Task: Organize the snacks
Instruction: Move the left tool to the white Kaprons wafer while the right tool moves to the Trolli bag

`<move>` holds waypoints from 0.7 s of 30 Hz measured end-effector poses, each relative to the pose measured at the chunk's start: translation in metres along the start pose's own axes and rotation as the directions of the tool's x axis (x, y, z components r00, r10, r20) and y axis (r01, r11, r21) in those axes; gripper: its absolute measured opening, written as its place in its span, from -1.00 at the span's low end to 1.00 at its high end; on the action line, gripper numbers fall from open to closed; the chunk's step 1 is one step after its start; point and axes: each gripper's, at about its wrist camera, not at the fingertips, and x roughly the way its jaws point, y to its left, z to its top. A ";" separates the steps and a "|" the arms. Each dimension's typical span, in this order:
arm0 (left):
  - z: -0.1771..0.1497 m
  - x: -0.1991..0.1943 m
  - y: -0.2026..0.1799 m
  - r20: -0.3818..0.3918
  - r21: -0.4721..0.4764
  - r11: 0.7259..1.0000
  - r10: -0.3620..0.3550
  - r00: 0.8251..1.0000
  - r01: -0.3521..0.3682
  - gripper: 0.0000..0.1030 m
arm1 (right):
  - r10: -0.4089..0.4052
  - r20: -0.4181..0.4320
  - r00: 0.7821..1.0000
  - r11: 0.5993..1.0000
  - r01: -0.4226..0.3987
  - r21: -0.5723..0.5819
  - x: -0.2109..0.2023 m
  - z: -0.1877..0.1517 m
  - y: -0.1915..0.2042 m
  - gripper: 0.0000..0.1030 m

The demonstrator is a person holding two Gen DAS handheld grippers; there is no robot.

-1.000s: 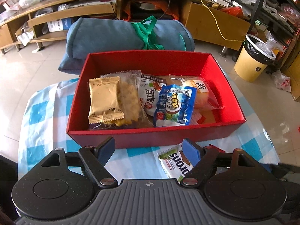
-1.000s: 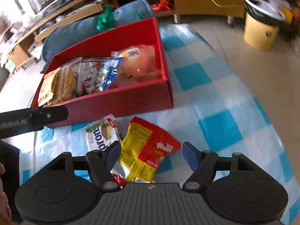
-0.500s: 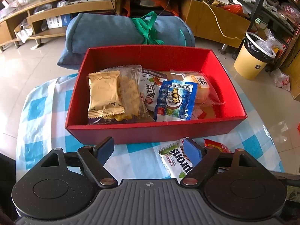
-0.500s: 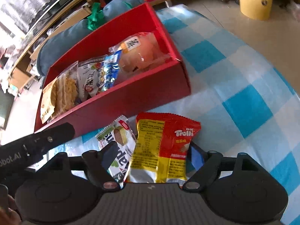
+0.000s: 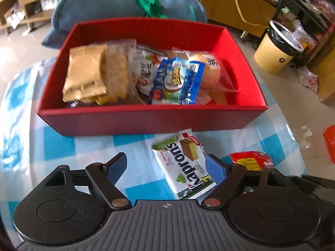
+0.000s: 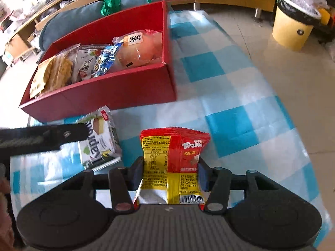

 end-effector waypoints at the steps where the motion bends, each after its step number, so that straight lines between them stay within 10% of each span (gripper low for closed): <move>1: 0.000 0.006 -0.001 -0.016 -0.024 1.000 -0.007 1.000 0.006 0.68 | -0.002 0.005 1.000 1.000 0.002 0.000 -0.002 0.000 -0.002 -0.11; 10: -0.005 0.036 -0.019 -0.038 -0.136 0.990 0.040 0.998 -0.045 0.78 | 0.041 -0.001 0.999 0.999 -0.040 0.034 0.001 -0.006 -0.019 -0.11; 21: -0.045 0.011 0.013 -0.064 0.039 0.989 0.144 0.988 -0.142 0.34 | 0.071 -0.012 0.997 0.996 -0.071 -0.055 0.000 -0.017 0.007 -0.10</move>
